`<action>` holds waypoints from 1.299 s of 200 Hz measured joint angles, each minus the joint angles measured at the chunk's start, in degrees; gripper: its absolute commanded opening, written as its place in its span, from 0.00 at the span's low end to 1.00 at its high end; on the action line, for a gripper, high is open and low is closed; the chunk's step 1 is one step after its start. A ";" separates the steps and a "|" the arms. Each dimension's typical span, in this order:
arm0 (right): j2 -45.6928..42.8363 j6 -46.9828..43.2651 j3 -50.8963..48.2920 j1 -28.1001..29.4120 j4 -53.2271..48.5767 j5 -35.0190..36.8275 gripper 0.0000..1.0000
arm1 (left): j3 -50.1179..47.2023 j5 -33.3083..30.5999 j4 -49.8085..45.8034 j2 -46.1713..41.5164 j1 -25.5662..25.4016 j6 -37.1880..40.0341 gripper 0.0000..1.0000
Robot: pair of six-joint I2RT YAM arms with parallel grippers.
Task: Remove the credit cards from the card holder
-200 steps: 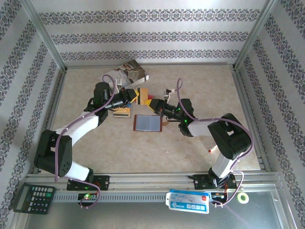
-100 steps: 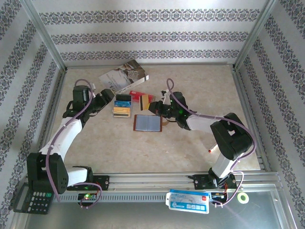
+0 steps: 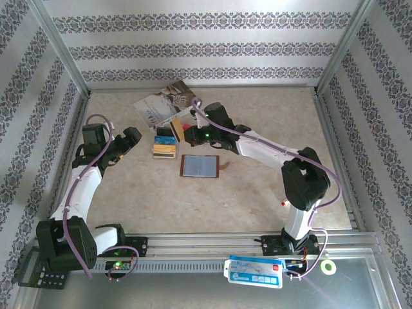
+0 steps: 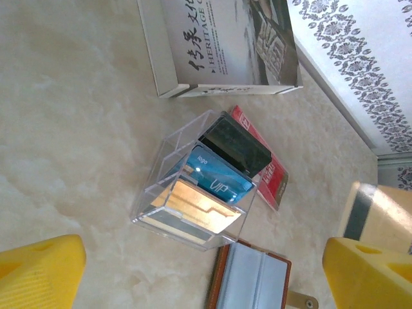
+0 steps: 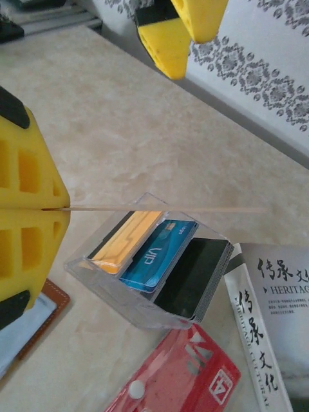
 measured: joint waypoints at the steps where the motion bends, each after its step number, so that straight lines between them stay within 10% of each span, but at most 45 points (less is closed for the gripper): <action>1: 0.28 -0.33 0.37 0.11 -0.31 0.17 0.00 | -0.02 0.11 0.00 0.00 0.00 0.00 0.96; 89: 14.23 -22.21 21.44 2.86 -18.47 4.44 0.00 | -2.19 2.95 0.87 -0.35 0.48 0.22 1.00; 260: 20.85 -47.21 29.20 3.39 -25.62 2.93 0.00 | -4.00 3.93 4.09 -0.44 1.27 0.37 1.00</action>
